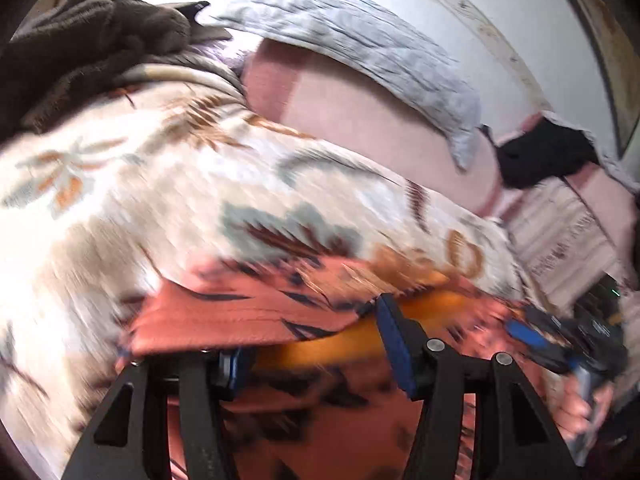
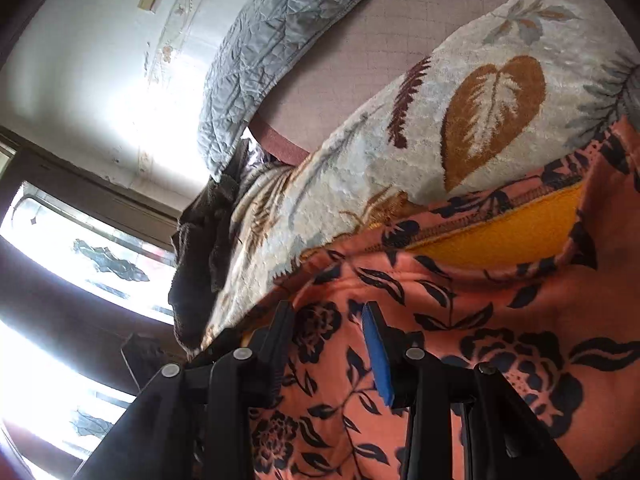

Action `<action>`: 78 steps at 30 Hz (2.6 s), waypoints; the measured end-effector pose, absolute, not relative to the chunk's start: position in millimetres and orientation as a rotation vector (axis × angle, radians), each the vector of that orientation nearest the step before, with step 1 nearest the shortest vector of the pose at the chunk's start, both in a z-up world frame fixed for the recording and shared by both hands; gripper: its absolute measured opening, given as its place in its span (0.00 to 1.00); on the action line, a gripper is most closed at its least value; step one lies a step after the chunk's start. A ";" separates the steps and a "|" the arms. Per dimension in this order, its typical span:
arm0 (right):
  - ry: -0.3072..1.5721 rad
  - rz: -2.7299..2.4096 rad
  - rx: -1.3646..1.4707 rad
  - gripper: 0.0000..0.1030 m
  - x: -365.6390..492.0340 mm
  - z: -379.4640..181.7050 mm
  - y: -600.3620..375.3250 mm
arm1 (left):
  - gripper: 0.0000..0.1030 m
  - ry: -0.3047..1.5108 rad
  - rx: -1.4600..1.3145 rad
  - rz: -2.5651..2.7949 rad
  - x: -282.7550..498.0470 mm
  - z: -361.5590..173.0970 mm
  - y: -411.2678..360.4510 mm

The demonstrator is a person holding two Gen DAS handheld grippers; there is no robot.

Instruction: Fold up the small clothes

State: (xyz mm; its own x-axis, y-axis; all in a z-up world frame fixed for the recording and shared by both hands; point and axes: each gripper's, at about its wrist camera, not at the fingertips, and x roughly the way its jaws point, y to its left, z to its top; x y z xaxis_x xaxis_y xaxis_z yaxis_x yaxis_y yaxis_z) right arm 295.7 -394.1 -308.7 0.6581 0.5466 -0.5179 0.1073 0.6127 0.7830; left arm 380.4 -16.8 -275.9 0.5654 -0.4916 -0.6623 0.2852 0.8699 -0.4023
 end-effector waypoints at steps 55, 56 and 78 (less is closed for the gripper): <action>0.882 0.069 1.088 0.64 71.3 -325.8 -395.4 | 0.80 1.010 -0.483 -0.348 208.2 -269.0 75.8; 0.881 0.073 1.114 0.64 72.6 -329.4 -393.1 | 0.81 1.020 -0.536 -0.357 210.1 -270.7 79.0; 0.674 -0.160 1.380 0.44 124.4 -370.0 -427.0 | 0.29 1.014 -0.966 -0.293 265.7 -322.8 66.2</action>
State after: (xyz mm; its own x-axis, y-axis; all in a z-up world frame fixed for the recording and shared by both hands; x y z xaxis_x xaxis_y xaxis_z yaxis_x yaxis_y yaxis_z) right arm 124.4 -427.0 -370.0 0.8041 0.2763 -0.5263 0.4830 0.2126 0.8494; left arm 265.7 66.2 -322.8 0.5317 -0.6144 -0.5829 -0.2095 0.5715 -0.7934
